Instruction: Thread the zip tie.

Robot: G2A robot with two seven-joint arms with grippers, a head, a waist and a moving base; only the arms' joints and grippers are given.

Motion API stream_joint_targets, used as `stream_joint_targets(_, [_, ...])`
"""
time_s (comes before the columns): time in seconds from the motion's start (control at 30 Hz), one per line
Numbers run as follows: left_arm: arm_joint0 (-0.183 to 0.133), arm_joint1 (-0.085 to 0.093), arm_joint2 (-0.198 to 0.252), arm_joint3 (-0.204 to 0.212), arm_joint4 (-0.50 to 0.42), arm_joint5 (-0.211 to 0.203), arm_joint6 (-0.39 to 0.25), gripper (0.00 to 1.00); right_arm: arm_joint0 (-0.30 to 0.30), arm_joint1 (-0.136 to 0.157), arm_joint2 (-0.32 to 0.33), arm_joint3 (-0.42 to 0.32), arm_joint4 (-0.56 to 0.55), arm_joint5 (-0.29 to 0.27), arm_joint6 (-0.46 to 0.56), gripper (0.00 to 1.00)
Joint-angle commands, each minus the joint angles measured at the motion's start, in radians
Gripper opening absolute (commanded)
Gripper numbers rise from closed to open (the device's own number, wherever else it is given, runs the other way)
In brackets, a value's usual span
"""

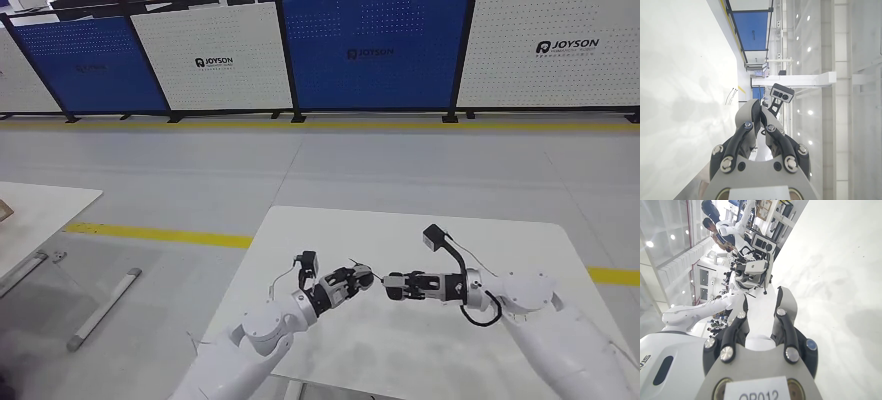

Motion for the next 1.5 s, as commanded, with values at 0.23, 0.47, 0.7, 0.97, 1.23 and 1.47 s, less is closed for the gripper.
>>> stream_joint_targets(0.23, [0.011, -0.001, -0.004, -0.013, 0.001, 0.004, -0.018, 0.00, 0.009, -0.008, -0.006, 0.007, -0.011, 0.014, 0.010, 0.24])
stream_joint_targets(0.47, [0.023, 0.000, -0.011, -0.025, 0.006, 0.004, -0.030, 0.00, 0.018, -0.014, -0.010, 0.016, -0.020, 0.025, 0.011, 0.12])
stream_joint_targets(0.7, [0.034, 0.001, -0.019, -0.034, 0.011, -0.002, -0.033, 0.00, 0.021, -0.018, -0.010, 0.005, -0.037, 0.043, 0.010, 0.12])
stream_joint_targets(0.97, [0.039, 0.000, -0.025, -0.033, 0.013, -0.004, -0.038, 0.00, 0.021, -0.021, -0.007, 0.002, -0.046, 0.054, 0.004, 0.00])
stream_joint_targets(1.23, [0.046, 0.000, -0.025, -0.035, 0.034, -0.016, -0.036, 0.00, 0.017, -0.023, -0.001, -0.004, -0.056, 0.055, 0.005, 0.00])
stream_joint_targets(1.47, [0.047, -0.002, -0.024, -0.034, 0.039, -0.018, -0.032, 0.00, 0.011, -0.023, 0.007, -0.005, -0.060, 0.049, 0.012, 0.00])
